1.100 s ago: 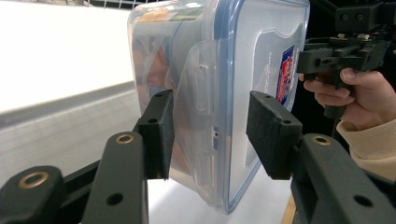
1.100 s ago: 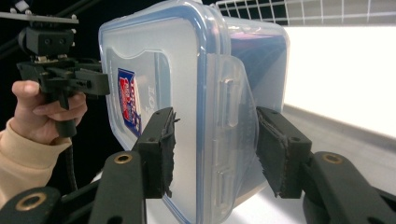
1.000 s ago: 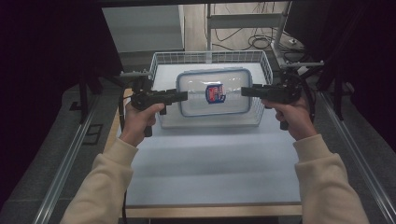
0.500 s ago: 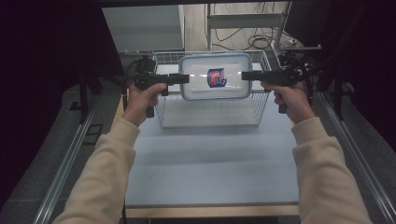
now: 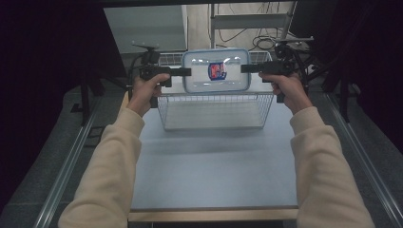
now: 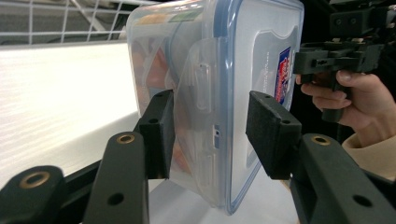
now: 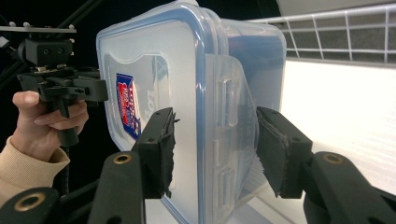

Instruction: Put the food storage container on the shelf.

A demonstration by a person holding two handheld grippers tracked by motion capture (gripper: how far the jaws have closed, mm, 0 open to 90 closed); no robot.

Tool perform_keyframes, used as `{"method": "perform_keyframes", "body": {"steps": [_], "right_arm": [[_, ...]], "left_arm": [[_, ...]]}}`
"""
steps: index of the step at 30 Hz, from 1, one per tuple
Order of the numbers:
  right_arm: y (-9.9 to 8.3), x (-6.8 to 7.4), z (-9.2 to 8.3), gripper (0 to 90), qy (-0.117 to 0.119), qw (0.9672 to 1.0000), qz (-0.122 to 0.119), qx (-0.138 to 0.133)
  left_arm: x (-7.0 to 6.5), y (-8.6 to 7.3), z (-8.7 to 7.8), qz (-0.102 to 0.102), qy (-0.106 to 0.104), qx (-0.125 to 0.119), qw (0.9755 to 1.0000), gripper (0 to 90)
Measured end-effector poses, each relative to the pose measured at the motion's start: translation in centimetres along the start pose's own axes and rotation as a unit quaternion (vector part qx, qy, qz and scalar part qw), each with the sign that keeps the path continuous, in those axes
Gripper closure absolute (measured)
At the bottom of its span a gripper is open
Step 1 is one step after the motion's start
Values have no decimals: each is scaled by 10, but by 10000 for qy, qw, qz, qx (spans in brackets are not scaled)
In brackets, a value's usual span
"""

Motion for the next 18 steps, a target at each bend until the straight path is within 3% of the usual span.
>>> {"method": "perform_keyframes", "body": {"steps": [2, 6, 10, 12, 18], "right_arm": [[0, -6, 5, 486, -56, 9999, 104, 74], [2, -12, 7, 483, -18, 9997, 253, 33], [5, -15, 9, 476, -79, 9992, 399, -2], [8, -19, 12, 474, -113, 9975, 690, -79], [13, -21, 16, 469, -356, 9950, 932, -95]], "left_arm": [[7, 1, 4, -138, -30, -4, 9999, 529], [8, 4, 7, -200, -5, -8, 9998, 527], [12, 6, 10, -431, 1, -23, 9991, 523], [16, 8, 13, -632, -17, -29, 9980, 519], [22, 10, 19, -849, -16, -48, 9964, 498]]}}
Point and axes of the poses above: each handheld gripper's, and its own axes: z roughly forward along the jaws, y roughly out of its top, x roughly to its left, the point moved 1 cm from there along z, roughly forward along the jaws, and after that the axes turned 6 degrees about y, right-handed, at the moved point
